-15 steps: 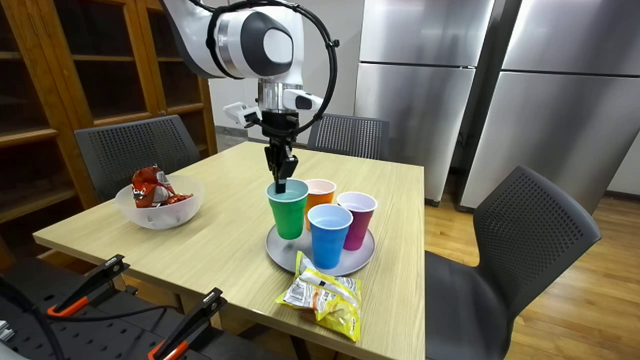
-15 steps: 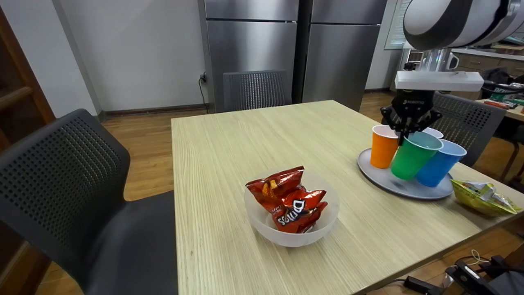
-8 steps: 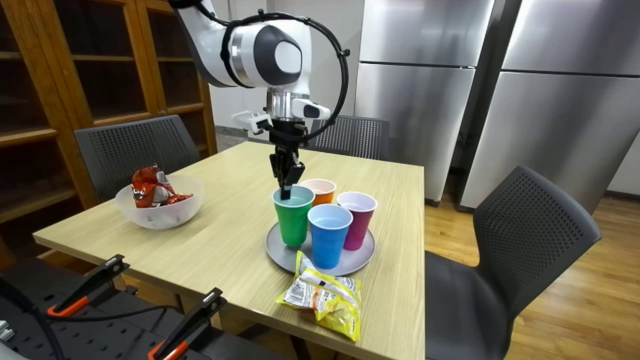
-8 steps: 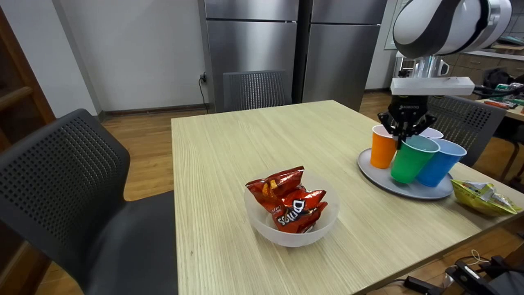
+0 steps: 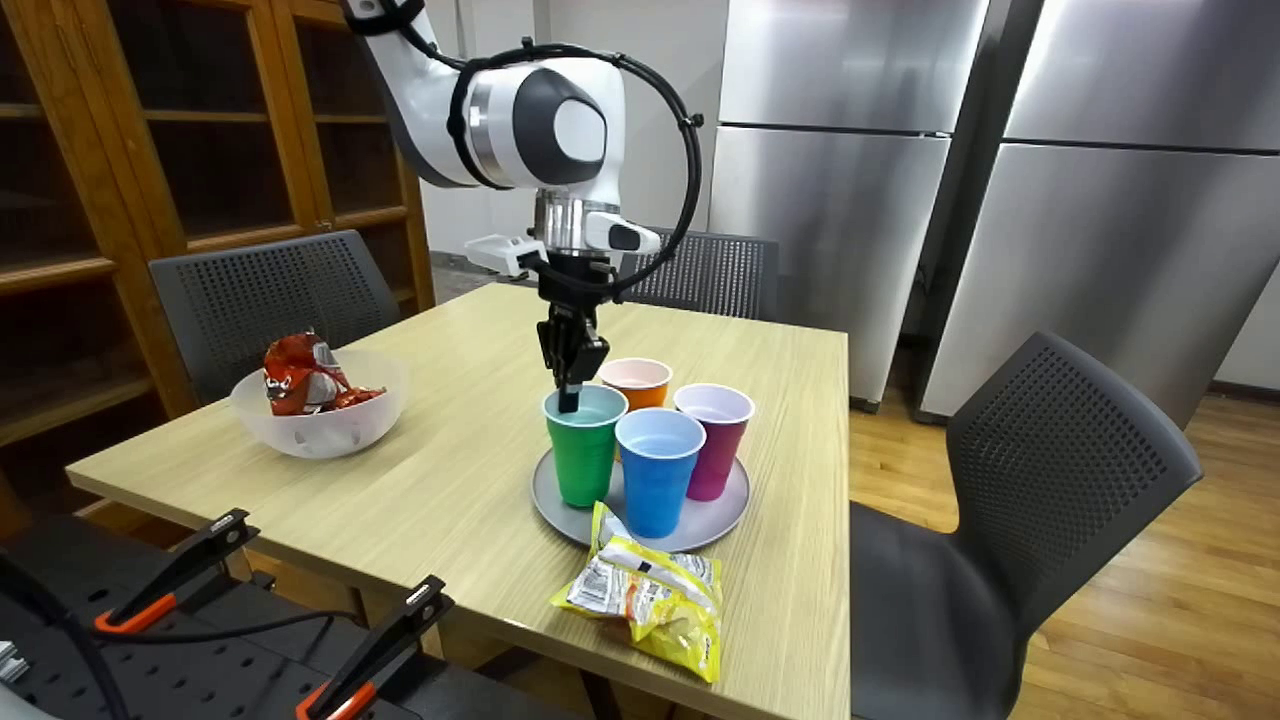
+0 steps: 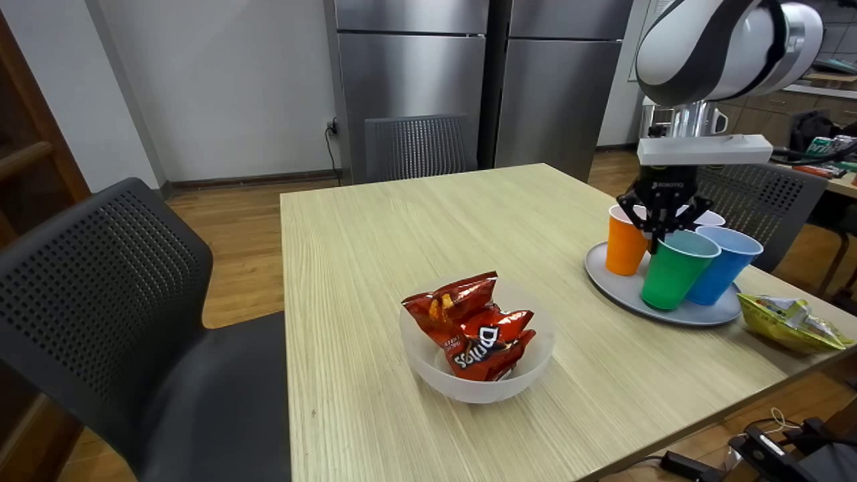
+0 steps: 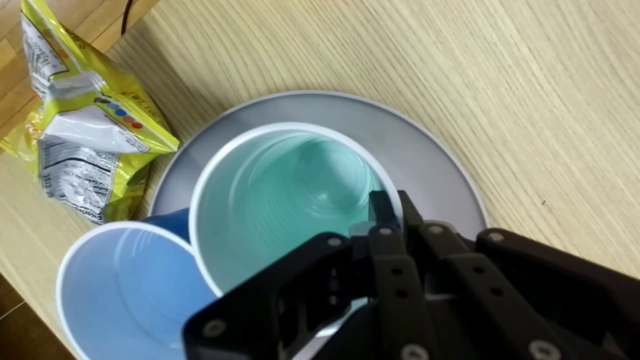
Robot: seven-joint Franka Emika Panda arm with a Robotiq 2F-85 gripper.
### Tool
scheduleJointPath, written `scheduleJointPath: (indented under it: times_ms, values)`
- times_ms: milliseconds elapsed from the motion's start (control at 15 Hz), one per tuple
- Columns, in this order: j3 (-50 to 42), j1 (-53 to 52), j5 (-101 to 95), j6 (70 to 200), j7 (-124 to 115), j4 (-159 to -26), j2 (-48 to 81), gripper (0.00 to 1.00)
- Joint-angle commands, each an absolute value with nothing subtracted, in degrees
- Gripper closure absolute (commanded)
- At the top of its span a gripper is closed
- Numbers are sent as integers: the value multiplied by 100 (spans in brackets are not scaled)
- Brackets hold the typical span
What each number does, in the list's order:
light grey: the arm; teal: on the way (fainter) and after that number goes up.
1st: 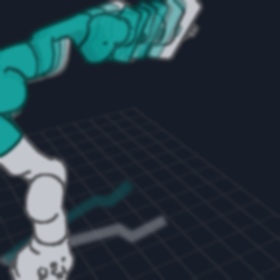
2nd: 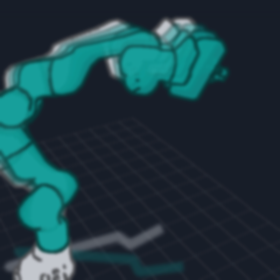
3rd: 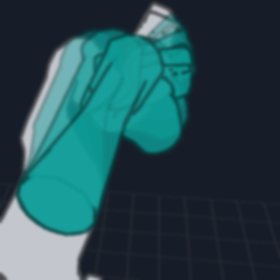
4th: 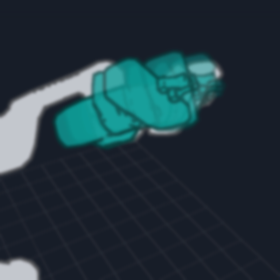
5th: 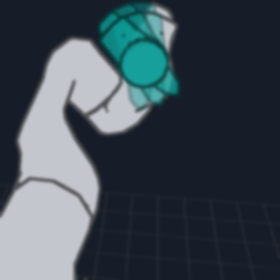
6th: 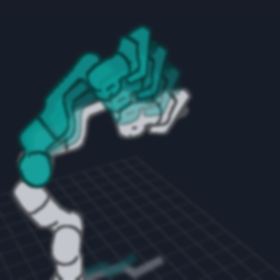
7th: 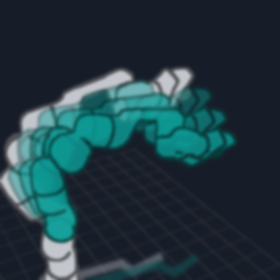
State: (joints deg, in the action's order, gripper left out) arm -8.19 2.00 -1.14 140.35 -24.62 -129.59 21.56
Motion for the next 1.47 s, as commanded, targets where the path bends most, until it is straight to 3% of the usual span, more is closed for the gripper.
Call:
scheduleJointPath:
  times_ms: [0, 667, 733, 867, 1400]
  values:
    - [-788, 202, 7, 13776, -2231, -12777, 2224, 99]
    - [-774, 161, 0, 13783, -2188, -12784, 2275, 99]
    - [-784, 154, -17, 13785, -2199, -12794, 2269, 71]
    - [-791, 155, -21, 13803, -2199, -12830, 2230, 64]
    - [-754, 165, 27, 13862, -2121, -13001, 1888, 5]
